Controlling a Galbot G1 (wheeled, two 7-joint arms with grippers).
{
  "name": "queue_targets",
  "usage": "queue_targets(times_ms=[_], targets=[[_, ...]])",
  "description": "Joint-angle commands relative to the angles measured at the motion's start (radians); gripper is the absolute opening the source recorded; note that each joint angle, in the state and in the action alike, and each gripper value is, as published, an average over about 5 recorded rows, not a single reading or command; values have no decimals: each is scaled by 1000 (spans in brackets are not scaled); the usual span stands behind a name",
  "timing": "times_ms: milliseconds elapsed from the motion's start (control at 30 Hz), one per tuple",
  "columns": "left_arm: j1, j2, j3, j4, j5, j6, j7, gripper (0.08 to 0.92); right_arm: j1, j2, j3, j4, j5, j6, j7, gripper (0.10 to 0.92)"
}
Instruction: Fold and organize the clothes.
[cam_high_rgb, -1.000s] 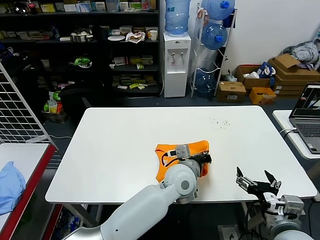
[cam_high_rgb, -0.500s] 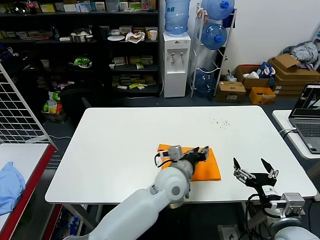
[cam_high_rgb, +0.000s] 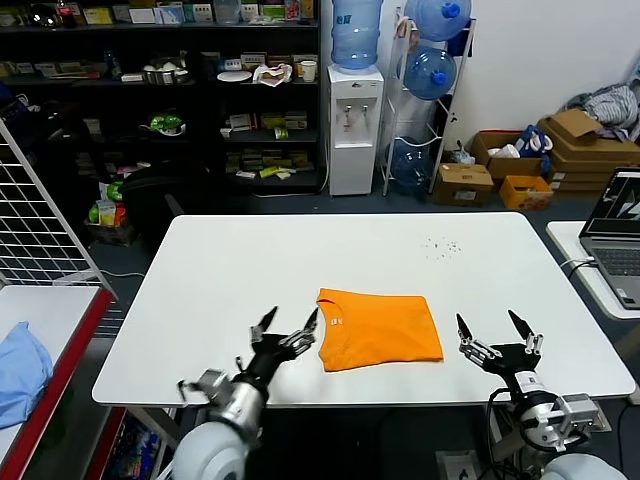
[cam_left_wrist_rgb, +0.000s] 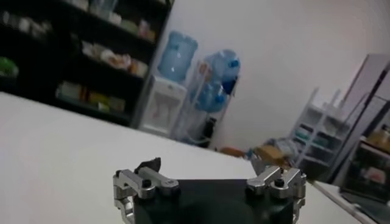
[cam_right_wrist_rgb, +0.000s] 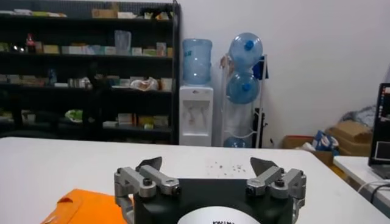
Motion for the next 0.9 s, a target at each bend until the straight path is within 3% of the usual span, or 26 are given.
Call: queue_targets(times_ms=[33, 133, 233, 533, 900], targets=[[530, -151, -500, -114, 411, -403, 346, 901, -83, 101, 57, -110, -53, 314, -197, 921], [563, -226, -508, -119, 418, -441, 367, 918, -109, 154, 72, -117, -73, 373, -245, 921], [597, -256, -508, -123, 428, -463, 378, 921, -122, 214, 72, -104, -102, 406, -275, 921], [666, -292, -520, -100, 438, -507, 377, 921, -125, 349, 80, -95, -198, 473, -272, 921], [676, -317, -504, -98, 488, -493, 340, 921, -148, 404, 83, -110, -234, 544, -274, 921]])
